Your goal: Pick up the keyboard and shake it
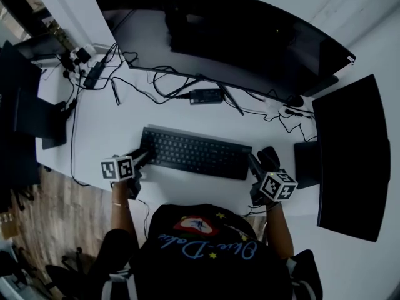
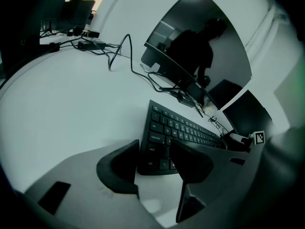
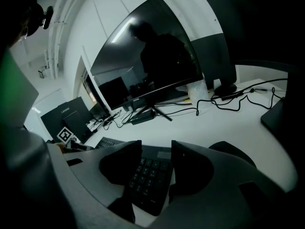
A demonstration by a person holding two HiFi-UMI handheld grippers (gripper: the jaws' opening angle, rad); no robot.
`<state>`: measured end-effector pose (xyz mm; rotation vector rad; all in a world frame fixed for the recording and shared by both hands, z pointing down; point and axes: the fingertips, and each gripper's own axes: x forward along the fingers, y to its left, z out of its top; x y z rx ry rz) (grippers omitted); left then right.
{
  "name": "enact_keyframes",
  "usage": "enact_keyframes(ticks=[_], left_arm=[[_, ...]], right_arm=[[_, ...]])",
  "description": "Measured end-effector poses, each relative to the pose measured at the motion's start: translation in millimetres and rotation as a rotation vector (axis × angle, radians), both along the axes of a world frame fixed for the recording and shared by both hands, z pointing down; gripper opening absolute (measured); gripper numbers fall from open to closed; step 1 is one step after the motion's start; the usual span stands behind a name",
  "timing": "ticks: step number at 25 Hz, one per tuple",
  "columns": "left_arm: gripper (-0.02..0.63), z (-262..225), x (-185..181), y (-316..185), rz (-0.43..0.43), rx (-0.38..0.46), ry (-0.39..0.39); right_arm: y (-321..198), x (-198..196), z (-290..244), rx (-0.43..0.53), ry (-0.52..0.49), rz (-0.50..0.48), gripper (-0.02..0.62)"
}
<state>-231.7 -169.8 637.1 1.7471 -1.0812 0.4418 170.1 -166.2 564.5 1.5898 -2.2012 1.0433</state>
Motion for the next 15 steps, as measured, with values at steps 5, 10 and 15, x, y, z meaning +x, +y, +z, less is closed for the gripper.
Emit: enact_keyframes(ticks=[5, 10, 15], left_arm=[[0.158, 2.1, -2.2, -1.5, 0.047, -0.030, -0.008], [0.155, -0.4, -3.8, -2.1, 0.024, -0.023, 0.030], [0.155, -0.5, -3.4, -1.4, 0.006, -0.013, 0.032]], right_arm=[[-1.3, -0.7, 15.0, -0.047, 0.004, -0.036, 0.186], [0.4, -3.6, 30.0, -0.106, 0.006, -0.074, 0.193], [0.0, -1.4, 47.0, -0.163, 0.000, -0.093, 0.198]])
